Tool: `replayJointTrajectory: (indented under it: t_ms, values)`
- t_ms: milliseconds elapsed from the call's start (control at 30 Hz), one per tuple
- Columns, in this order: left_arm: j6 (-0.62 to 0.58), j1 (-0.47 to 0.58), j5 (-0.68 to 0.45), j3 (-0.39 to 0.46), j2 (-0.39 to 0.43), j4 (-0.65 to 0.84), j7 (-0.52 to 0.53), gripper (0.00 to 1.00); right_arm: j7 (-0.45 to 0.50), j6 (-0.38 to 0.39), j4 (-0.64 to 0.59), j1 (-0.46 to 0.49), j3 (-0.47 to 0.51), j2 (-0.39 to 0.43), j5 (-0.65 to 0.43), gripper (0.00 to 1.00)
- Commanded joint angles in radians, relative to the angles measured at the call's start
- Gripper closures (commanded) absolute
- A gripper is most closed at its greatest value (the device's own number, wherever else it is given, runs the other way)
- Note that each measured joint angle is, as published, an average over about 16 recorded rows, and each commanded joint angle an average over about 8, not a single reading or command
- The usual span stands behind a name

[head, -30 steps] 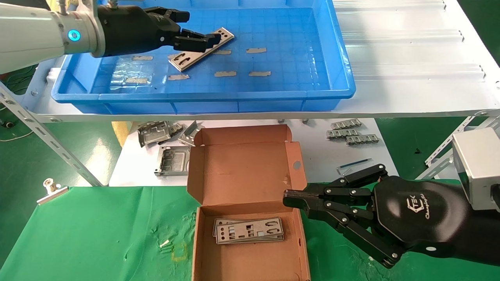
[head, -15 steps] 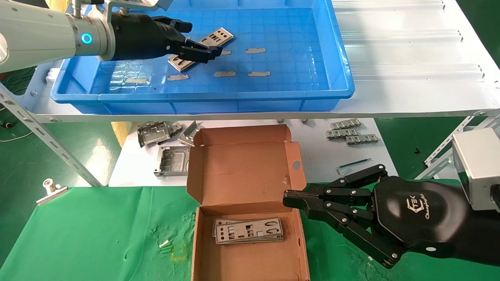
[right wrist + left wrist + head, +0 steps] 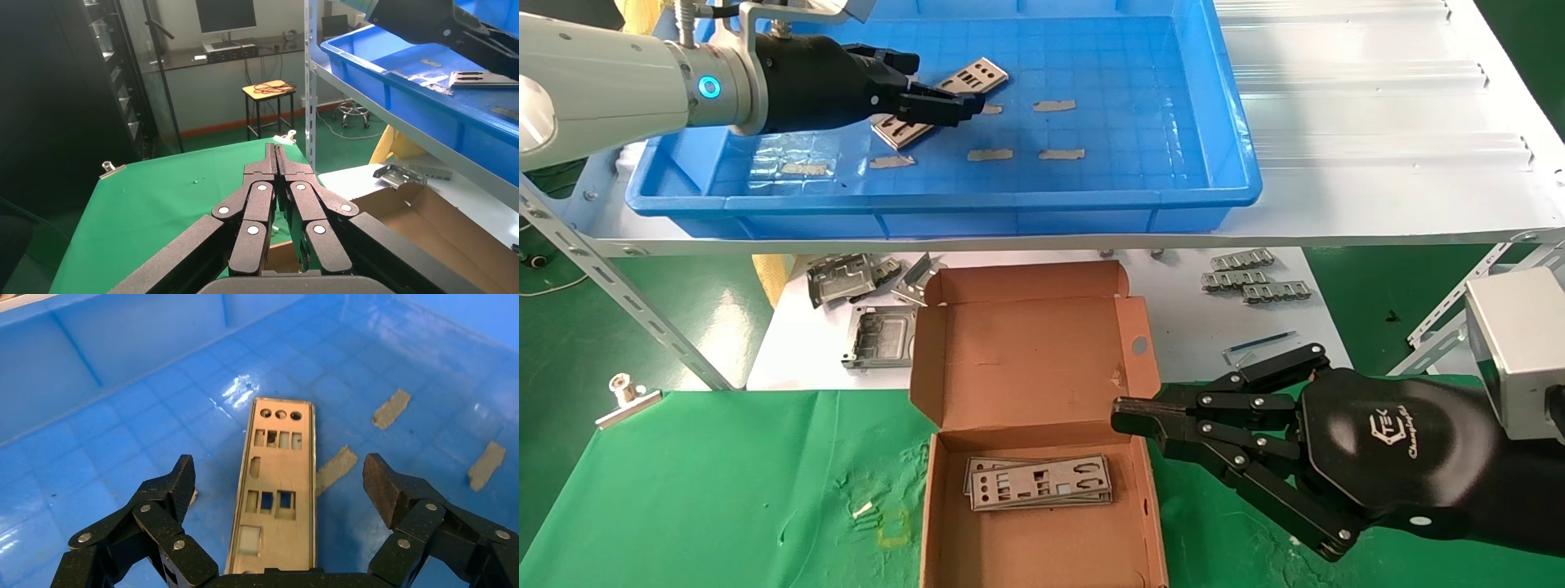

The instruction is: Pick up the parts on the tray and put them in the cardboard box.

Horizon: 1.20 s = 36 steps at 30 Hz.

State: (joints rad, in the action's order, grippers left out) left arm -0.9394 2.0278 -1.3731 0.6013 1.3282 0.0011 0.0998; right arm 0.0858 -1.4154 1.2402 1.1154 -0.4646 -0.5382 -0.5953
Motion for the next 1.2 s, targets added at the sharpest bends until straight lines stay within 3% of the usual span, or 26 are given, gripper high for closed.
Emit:
replayJointTrajectory:
  t_ms: [33,267,300,533,567,1200]
  values:
    - [0.004,-0.004,0.008,-0.006,0.001,0.002,0.013,0.96,0.000,0.000,0.000,0.000,0.000,0.000,0.000,1.00]
    - [0.012,-0.015,0.016,-0.011,0.004,-0.007,0.030,1.00,0.000,0.000,0.000,0.000,0.000,0.000,0.000,1.00]
    - [0.013,-0.016,0.016,-0.011,0.004,-0.009,0.031,1.00,0.000,0.000,0.000,0.000,0.000,0.000,0.000,0.96]
    - [0.016,-0.020,0.007,-0.004,0.008,-0.024,0.030,1.00,0.000,0.000,0.000,0.000,0.000,0.000,0.000,0.09]
    - [0.017,-0.020,0.005,-0.003,0.009,-0.026,0.030,1.00,0.000,0.000,0.000,0.000,0.000,0.000,0.000,0.00]
    - [0.045,-0.028,-0.003,0.007,0.011,-0.045,0.032,1.00,0.000,0.000,0.000,0.000,0.000,0.000,0.000,0.00]
